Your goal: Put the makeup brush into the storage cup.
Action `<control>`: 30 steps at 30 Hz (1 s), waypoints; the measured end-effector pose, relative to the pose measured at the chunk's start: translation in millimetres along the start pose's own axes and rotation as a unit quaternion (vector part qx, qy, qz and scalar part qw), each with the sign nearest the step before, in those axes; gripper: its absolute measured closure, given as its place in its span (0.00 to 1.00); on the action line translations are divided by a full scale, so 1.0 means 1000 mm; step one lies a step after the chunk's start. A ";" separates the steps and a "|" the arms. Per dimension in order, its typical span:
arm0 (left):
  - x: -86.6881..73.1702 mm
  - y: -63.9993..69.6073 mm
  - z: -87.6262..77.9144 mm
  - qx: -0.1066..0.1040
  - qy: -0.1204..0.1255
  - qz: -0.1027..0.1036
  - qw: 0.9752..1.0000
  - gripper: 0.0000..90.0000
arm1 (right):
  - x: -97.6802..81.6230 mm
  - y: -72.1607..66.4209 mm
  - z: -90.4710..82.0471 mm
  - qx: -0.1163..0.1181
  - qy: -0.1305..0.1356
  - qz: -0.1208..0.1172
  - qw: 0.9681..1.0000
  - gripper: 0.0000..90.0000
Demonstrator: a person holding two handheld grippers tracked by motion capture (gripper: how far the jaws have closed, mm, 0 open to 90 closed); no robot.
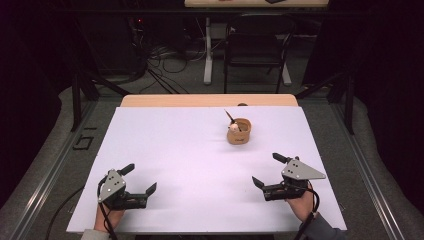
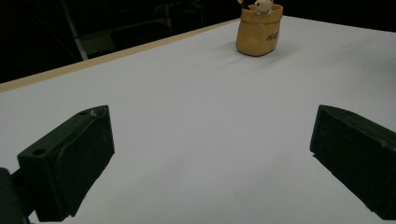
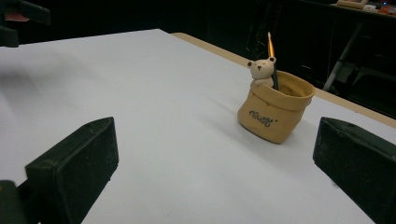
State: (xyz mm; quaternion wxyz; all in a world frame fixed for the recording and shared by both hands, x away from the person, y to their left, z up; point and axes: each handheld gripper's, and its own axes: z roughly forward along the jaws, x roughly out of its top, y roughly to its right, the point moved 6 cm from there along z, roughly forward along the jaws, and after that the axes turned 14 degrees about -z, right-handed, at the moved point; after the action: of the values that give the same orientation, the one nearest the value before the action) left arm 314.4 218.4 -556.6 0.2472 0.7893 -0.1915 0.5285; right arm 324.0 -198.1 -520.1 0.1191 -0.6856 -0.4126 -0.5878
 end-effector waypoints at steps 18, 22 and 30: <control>-0.002 0.001 0.001 -0.006 -0.005 -0.001 1.000 0.00 | -0.025 -0.016 -0.027 0.004 -0.033 0.028 0.999 0.00; -0.002 0.001 0.002 -0.008 -0.006 -0.002 1.000 0.00 | -0.024 -0.016 -0.033 -0.001 -0.019 0.038 0.999 0.00; -0.003 0.002 0.004 -0.008 -0.011 -0.003 1.000 0.00 | -0.025 -0.018 -0.037 -0.039 -0.016 0.025 0.999 0.00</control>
State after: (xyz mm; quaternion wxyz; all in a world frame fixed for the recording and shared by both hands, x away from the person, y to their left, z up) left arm 315.1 215.0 -560.3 0.2525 0.7938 -0.1960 0.5174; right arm 286.2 -221.3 -538.2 0.1002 -0.7090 -0.3743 -0.5893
